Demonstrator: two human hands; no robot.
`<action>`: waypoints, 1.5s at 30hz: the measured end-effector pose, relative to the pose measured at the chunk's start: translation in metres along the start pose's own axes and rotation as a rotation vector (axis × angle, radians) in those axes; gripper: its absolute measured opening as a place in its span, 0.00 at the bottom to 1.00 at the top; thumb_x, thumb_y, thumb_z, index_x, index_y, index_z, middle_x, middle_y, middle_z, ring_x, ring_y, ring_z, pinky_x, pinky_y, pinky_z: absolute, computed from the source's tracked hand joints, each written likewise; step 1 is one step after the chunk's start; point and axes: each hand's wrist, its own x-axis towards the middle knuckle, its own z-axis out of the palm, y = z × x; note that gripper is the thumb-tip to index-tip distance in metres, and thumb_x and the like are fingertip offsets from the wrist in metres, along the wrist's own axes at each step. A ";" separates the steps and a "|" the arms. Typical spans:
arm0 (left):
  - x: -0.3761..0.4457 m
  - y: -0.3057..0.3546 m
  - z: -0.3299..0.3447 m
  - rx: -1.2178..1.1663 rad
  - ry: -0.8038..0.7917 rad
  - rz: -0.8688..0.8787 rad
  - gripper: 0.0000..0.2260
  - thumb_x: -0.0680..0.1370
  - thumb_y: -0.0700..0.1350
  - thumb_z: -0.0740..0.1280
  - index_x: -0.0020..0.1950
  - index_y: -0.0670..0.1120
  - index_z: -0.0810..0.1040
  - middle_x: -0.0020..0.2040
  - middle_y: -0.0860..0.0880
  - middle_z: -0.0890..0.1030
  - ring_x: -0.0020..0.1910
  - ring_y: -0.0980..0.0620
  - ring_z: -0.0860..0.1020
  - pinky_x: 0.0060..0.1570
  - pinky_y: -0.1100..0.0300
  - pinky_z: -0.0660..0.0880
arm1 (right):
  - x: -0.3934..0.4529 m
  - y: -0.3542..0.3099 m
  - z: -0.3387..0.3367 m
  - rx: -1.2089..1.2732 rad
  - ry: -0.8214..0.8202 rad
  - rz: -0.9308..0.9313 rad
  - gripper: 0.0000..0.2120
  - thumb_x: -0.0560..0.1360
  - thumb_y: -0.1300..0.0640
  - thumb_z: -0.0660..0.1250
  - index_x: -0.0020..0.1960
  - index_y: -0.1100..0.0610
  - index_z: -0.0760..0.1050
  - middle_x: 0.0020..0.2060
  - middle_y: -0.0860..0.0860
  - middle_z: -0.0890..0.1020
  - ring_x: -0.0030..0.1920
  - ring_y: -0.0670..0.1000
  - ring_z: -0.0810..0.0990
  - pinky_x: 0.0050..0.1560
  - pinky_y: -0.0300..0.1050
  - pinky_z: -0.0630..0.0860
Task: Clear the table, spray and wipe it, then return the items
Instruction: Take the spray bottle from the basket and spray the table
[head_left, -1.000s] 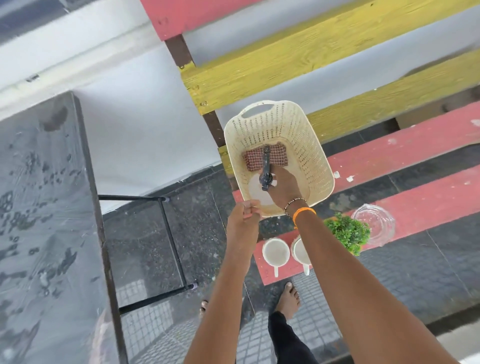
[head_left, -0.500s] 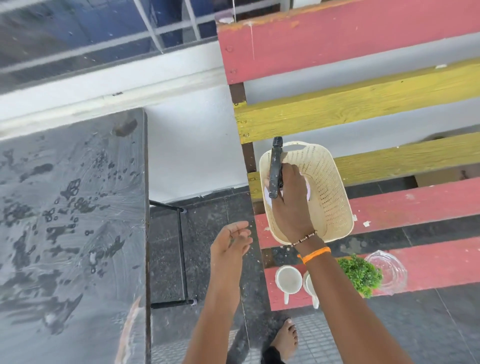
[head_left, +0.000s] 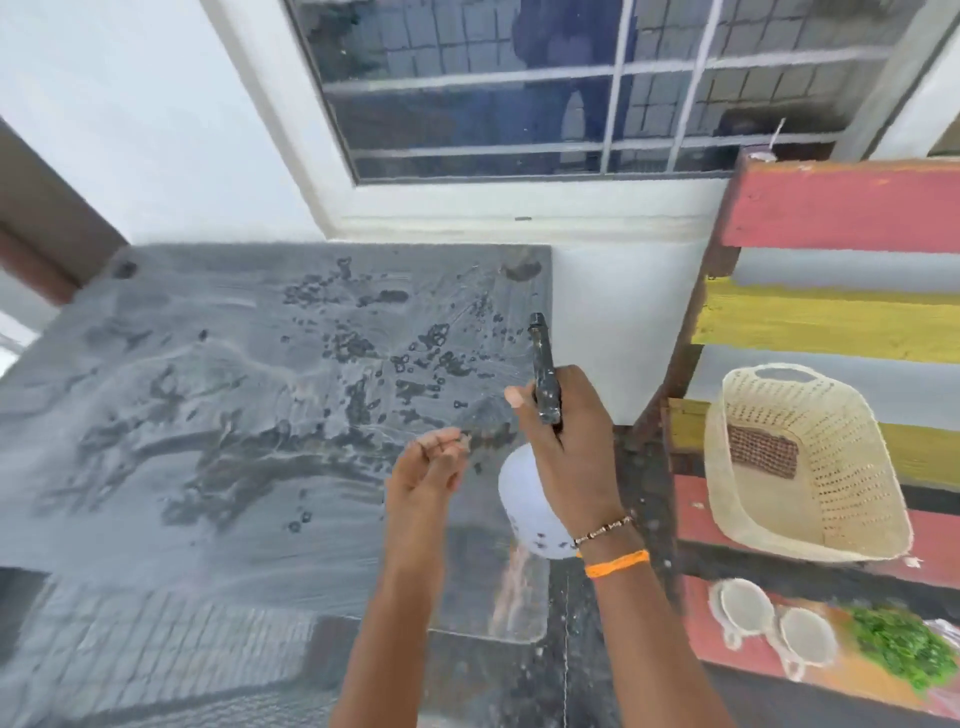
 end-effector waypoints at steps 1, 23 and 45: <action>0.001 0.008 -0.021 -0.024 0.025 0.008 0.10 0.77 0.38 0.63 0.43 0.52 0.80 0.36 0.53 0.78 0.37 0.55 0.74 0.41 0.66 0.73 | -0.003 -0.011 0.019 0.038 -0.006 0.035 0.13 0.73 0.45 0.65 0.38 0.52 0.68 0.33 0.49 0.72 0.34 0.49 0.70 0.36 0.35 0.66; 0.084 0.134 -0.358 -0.149 0.458 0.138 0.06 0.77 0.38 0.63 0.49 0.47 0.78 0.39 0.52 0.77 0.38 0.56 0.75 0.43 0.67 0.74 | -0.019 -0.115 0.401 0.426 -0.479 0.441 0.17 0.74 0.43 0.64 0.33 0.54 0.75 0.28 0.49 0.73 0.31 0.49 0.71 0.34 0.43 0.69; 0.323 0.164 -0.488 0.009 0.117 -0.119 0.07 0.78 0.41 0.62 0.48 0.50 0.78 0.42 0.52 0.76 0.41 0.57 0.75 0.45 0.65 0.71 | 0.101 -0.110 0.604 0.205 -0.443 0.660 0.21 0.74 0.43 0.65 0.32 0.58 0.71 0.29 0.56 0.75 0.34 0.55 0.77 0.27 0.42 0.76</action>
